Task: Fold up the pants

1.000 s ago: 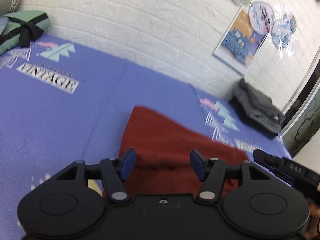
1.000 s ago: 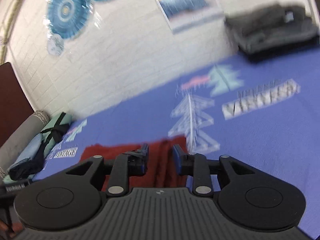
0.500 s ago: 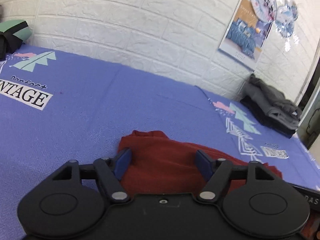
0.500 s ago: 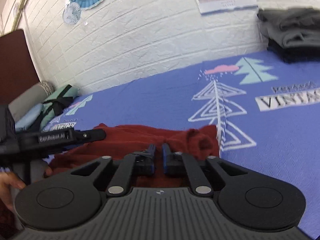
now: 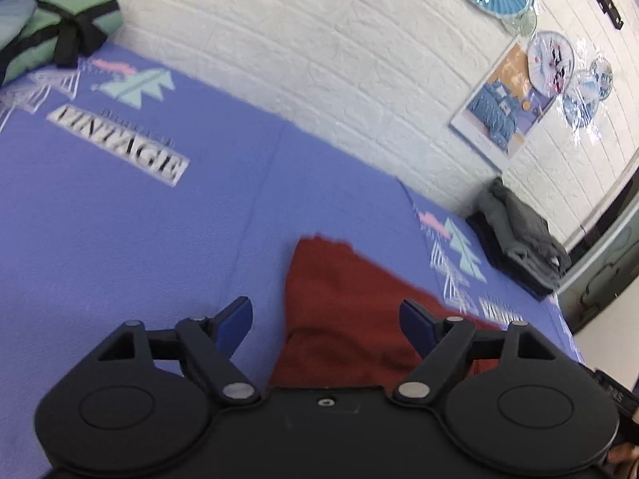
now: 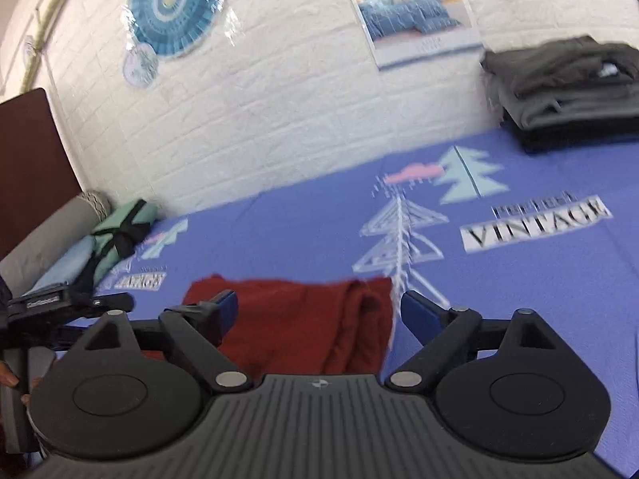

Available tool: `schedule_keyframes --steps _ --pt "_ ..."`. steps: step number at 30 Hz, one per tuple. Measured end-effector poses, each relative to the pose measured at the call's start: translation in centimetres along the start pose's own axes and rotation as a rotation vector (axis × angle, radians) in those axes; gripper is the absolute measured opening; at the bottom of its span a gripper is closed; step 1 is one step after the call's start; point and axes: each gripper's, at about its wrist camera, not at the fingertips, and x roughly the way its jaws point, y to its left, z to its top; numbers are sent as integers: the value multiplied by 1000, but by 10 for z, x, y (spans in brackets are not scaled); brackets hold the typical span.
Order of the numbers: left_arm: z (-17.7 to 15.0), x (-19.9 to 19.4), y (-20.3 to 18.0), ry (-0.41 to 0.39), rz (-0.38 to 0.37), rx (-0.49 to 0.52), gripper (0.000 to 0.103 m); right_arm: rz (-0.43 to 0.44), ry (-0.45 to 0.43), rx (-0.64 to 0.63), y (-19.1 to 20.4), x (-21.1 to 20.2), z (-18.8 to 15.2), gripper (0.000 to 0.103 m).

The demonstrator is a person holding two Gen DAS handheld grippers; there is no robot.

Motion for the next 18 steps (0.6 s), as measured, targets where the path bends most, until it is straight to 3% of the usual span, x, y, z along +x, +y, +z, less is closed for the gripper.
schedule_keyframes --steps 2,3,7,14,18 --pt "-12 -2 3 52 -6 -13 103 -83 72 51 -1 6 -8 103" --pt "-18 -3 5 68 -2 -13 103 -82 108 80 -4 9 -11 103" --pt "-25 -3 10 80 -29 -48 103 2 159 203 -16 18 -18 103" --pt "-11 20 22 123 -142 -119 103 104 214 244 -21 26 -17 103" --pt "-6 32 23 133 -179 -121 103 166 175 257 -25 22 -25 103"
